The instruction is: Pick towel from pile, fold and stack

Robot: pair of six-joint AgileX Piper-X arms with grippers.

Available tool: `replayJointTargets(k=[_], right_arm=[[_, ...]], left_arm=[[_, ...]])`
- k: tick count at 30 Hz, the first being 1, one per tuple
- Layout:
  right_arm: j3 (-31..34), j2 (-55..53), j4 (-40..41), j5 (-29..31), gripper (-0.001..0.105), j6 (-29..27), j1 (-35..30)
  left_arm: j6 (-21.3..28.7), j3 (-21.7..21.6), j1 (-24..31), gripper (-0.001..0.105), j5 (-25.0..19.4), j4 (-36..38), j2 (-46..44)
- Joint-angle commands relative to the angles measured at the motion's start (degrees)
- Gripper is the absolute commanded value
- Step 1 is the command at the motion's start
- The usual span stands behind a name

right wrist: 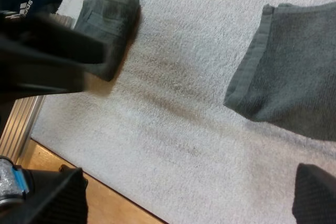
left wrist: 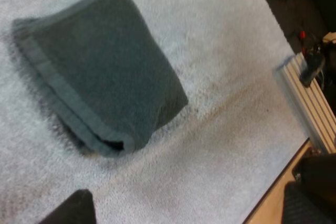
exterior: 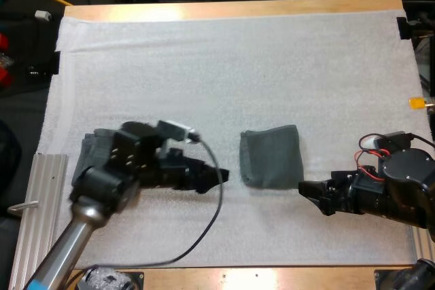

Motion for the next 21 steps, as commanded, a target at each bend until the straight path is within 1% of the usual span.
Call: replayJointTargets(k=[1, 6, 11, 18, 20, 21], right_arm=[[-0.5, -0.2, 0.0, 0.3, 0.077, -0.7, 0.1], [-0.5, -0.2, 0.0, 0.3, 0.077, -0.7, 0.1], [-0.5, -0.2, 0.0, 0.7, 0.077, -0.7, 0.1], [-0.5, -0.2, 0.1, 5.6, 0.077, -3.5, 0.1], [-0.5, -0.2, 0.4, 7.9, 0.077, -4.1, 0.1], [-0.5, -0.2, 0.7, 10.5, 0.077, -4.1, 0.1]], left_arm=[[-1.6, -0.1, -1.4, 0.069, -1.4, -2.7, 1.8], [-5.5, -0.1, -4.6, 0.069, -2.9, -9.4, 10.5], [-8.8, -0.1, -5.2, 0.069, -2.8, -15.4, 18.5], [-12.9, -0.1, -5.2, 0.069, -2.8, -22.0, 28.4], [-13.7, -0.1, -5.2, 0.069, -2.8, -23.2, 30.5], [-14.2, -0.1, -5.2, 0.069, -2.7, -23.9, 31.6]])
